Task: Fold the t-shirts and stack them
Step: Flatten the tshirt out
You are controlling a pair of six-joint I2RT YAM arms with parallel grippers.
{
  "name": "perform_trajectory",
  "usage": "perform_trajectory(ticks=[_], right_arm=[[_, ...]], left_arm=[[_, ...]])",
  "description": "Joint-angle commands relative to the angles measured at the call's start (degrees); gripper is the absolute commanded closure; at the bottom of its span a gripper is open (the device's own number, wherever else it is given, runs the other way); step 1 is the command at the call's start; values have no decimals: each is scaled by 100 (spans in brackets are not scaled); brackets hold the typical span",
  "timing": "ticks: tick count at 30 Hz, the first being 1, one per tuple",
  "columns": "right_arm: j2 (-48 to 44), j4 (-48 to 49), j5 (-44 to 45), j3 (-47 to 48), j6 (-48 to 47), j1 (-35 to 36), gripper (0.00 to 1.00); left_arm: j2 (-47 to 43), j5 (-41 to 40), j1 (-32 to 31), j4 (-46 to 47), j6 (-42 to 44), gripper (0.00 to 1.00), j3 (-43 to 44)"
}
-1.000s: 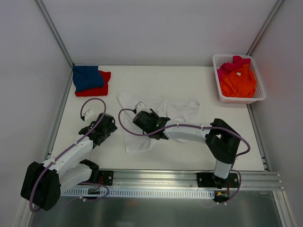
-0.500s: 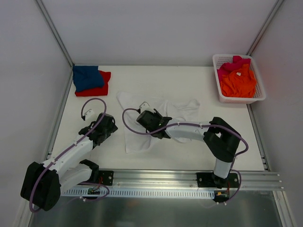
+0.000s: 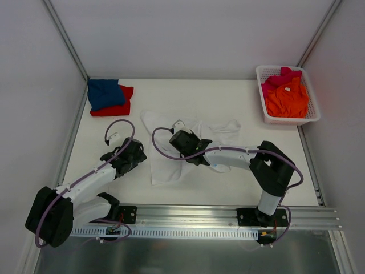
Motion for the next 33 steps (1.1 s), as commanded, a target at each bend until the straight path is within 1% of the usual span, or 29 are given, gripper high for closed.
perform_trajectory(ticks=[1, 4, 5, 7, 9, 14, 15, 17, 20, 24, 26, 28, 30, 31, 33], right_arm=[[-220, 100, 31, 42, 2, -25, 100], [-246, 100, 31, 24, 11, -68, 100], [-263, 100, 22, 15, 11, -86, 100], [-342, 100, 22, -20, 20, -139, 100], [-378, 100, 22, -37, 11, -209, 100], [-501, 100, -31, -90, 2, -359, 100], [-518, 100, -14, -90, 2, -402, 100], [-545, 100, -40, -108, -6, -464, 100], [-571, 109, -75, -116, -7, -596, 100], [-642, 109, -119, -134, -7, -728, 100], [-650, 118, -171, -125, 11, -789, 100], [-633, 118, -189, -90, 20, -816, 100], [-615, 118, -224, -64, 29, -833, 100], [-615, 118, -242, -55, 37, -833, 100], [-598, 118, -251, -37, 37, -833, 100]], left_arm=[[203, 53, -611, 119, -167, 2, 77], [406, 97, -1122, 110, -570, 3, 113], [484, 132, -1203, 128, -658, 4, 112], [546, 167, -1474, 119, -887, 7, 95], [599, 176, -1651, 119, -1002, 11, 112], [687, 237, -2003, 110, -1301, 13, 95], [696, 264, -2029, 119, -1336, 15, 86], [661, 325, -2108, 75, -1441, 17, 86], [495, 264, -2406, -153, -1731, 18, 60], [126, 194, -2679, -715, -2179, 20, 25], [-68, 211, -2802, -847, -2329, 25, -19], [-156, 150, -3057, -1083, -2627, 29, -28], [-121, 97, -3294, -1208, -2899, 31, -46], [-86, 80, -3356, -1269, -2979, 39, -72], [36, 79, -3505, -1305, -3164, 49, -81]])
